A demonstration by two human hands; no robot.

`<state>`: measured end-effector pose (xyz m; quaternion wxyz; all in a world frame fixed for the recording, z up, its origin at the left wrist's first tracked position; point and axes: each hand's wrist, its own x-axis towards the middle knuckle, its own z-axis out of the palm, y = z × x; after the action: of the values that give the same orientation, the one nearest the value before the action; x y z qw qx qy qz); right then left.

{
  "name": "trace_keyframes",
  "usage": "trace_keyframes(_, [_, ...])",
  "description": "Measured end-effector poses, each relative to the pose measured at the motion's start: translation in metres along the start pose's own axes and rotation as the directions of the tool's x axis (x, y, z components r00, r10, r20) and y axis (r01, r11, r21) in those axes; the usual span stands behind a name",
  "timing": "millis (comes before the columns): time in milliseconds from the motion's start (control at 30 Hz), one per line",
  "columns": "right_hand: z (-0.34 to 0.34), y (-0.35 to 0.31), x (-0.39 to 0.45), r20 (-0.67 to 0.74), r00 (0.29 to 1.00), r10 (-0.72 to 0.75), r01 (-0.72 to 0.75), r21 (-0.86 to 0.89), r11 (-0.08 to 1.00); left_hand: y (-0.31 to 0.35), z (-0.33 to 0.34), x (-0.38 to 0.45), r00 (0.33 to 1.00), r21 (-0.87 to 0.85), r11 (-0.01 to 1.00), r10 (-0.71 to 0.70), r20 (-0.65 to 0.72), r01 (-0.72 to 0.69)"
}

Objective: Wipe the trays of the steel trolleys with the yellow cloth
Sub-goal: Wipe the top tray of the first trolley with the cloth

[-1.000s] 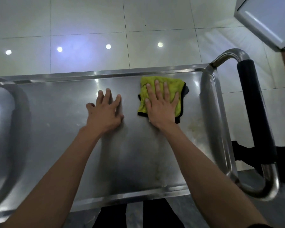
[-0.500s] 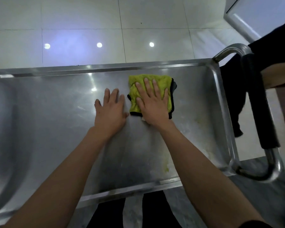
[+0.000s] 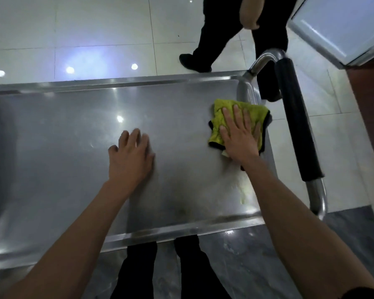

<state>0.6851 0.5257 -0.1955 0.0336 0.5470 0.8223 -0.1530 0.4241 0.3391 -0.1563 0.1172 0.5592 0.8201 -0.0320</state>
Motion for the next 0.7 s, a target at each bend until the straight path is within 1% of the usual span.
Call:
trace_keyframes(100, [-0.004,0.024,0.000,-0.007,1.000,0.029,-0.029,0.006,1.000,0.007,0.004,-0.006,0.997,-0.018,0.997,-0.079,0.003,0.079])
trace_keyframes(167, [-0.003,0.027,0.000,-0.015,0.999,0.030,-0.030,0.003,1.000,0.009,0.004,-0.006,0.991,-0.068,0.989,-0.131,-0.010,0.130])
trace_keyframes(233, [0.000,0.023,-0.001,-0.023,0.999,0.032,-0.032,0.003,0.999,0.008,0.004,-0.006,0.989,-0.079,0.986,-0.147,-0.014,0.145])
trace_keyframes(367, [0.008,0.005,-0.008,-0.023,0.998,0.059,-0.059,0.019,0.998,0.000,0.005,-0.006,0.995,-0.012,0.995,-0.101,0.001,0.101])
trace_keyframes(467, [0.019,-0.028,-0.023,-0.034,0.999,0.012,-0.012,0.005,1.000,-0.010,0.009,-0.010,0.998,0.002,0.999,-0.055,0.010,0.055])
trace_keyframes(567, [0.033,-0.071,-0.039,-0.041,0.999,-0.034,0.033,-0.015,0.999,-0.026,0.012,-0.013,0.999,-0.033,0.999,0.014,0.037,-0.013])
trace_keyframes(633, [0.042,-0.100,-0.047,-0.034,0.998,-0.061,0.060,-0.027,0.998,-0.036,0.013,-0.014,0.994,-0.041,0.995,0.093,0.059,-0.090])
trace_keyframes(700, [0.052,-0.129,-0.055,-0.026,0.995,-0.094,0.092,-0.045,0.995,-0.043,0.014,-0.017,0.986,-0.071,0.988,0.144,0.087,-0.137])
